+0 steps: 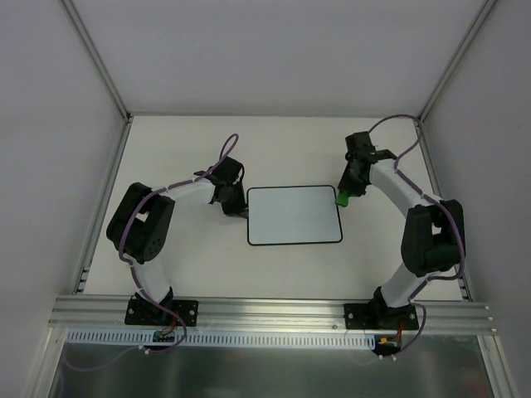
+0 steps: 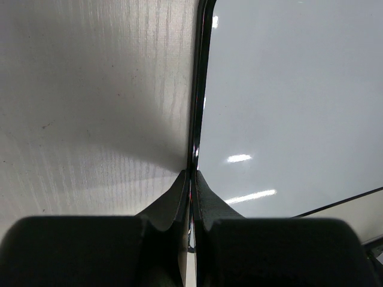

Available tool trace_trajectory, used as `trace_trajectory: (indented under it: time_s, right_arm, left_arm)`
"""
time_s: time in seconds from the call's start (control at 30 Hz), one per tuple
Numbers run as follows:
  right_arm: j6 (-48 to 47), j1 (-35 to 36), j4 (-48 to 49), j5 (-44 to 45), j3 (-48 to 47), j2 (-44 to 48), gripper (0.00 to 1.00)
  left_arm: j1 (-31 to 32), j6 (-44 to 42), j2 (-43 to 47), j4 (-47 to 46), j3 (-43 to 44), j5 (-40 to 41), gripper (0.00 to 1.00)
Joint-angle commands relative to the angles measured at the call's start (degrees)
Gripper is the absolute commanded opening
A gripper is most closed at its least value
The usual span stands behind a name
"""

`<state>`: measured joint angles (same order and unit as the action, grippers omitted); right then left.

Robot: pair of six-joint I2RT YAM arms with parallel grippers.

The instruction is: Erase the whiteboard

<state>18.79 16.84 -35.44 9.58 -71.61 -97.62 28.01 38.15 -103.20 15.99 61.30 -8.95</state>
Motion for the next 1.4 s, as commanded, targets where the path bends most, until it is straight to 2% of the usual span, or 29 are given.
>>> trace_trajectory:
  time_s: [0.0, 0.07, 0.27, 0.5, 0.6, 0.7, 0.73, 0.83, 1.0, 1.07, 1.1, 1.17, 1.2, 1.27, 1.3, 1.37]
  right_arm:
    - [-3.66, -7.68, -1.30, 1.49, -0.54, 3.58, 0.02]
    - [-5.07, -12.50, -1.04, 1.40, -0.89, 1.84, 0.04]
    - [-5.60, -20.17, 2.13, -2.29, -1.86, -3.70, 0.06]
    - [-5.34, -22.20, 3.10, -2.20, -2.48, -8.63, 0.17]
    - [-5.16, -22.20, 3.19, -2.20, -2.04, -8.37, 0.30]
    - [-5.25, -22.20, 3.36, -2.03, -1.42, -6.71, 0.44]
    - [-5.25, -22.20, 3.36, -1.50, -1.16, -6.27, 0.55]
    - [-5.51, -22.29, 3.45, -0.88, -0.11, -3.46, 0.80]
    - [-7.09, -22.20, 2.75, 0.61, 2.26, 6.62, 0.99]
    - [-8.58, -22.20, 1.78, 1.05, 2.27, 10.51, 0.99]
    - [-9.46, -22.20, 0.82, 1.40, 2.27, 12.70, 0.99]
    - [-11.92, -22.29, 0.20, 1.67, 2.09, 19.20, 0.99]
    - [-12.80, -22.29, -0.15, 1.58, 1.92, 21.57, 0.99]
    - [-15.52, -22.20, -0.24, 1.58, 0.78, 28.41, 0.99]
    - [-16.40, -22.20, -0.33, 1.58, 0.25, 30.72, 0.99]
    - [-17.99, -22.20, -0.33, 1.58, -1.59, 37.02, 0.99]
  left_arm:
    - [-0.76, -0.71, 1.33, 3.61, -1.53, 2.97, 0.00]
    - [-0.76, -0.80, 1.51, 3.52, -1.44, 2.97, 0.00]
    - [-0.85, -0.88, 1.25, 3.70, -1.00, 2.80, 0.00]
    - [-0.85, -1.24, 1.60, 3.70, -0.92, 3.06, 0.00]
    - [-0.85, -1.41, 2.12, 3.70, -0.83, 3.50, 0.00]
    - [-0.85, -1.68, 2.82, 3.70, -0.57, 3.59, 0.05]
    - [-0.85, -1.76, 3.00, 3.70, -0.48, 3.76, 0.09]
    - [-0.85, -1.77, 3.79, 3.79, -0.04, 3.68, 0.16]
    - [-0.85, -2.20, 6.25, 4.31, 1.28, 3.41, 0.35]
    - [-0.85, -2.90, 8.35, 4.84, 2.07, 3.59, 0.44]
    - [-0.85, -3.60, 9.15, 5.71, 3.12, 4.29, 0.54]
    - [-0.94, -4.66, 12.21, 7.03, 4.35, 5.52, 0.67]
    - [-0.85, -5.97, 13.36, 7.65, 5.66, 7.00, 0.79]
    - [-1.03, -8.17, 17.39, 9.84, 6.99, 8.59, 0.92]
    - [-1.03, -9.14, 18.81, 10.37, 8.30, 9.99, 0.97]
    - [-1.03, -11.60, 23.80, 12.22, 9.54, 13.95, 0.99]
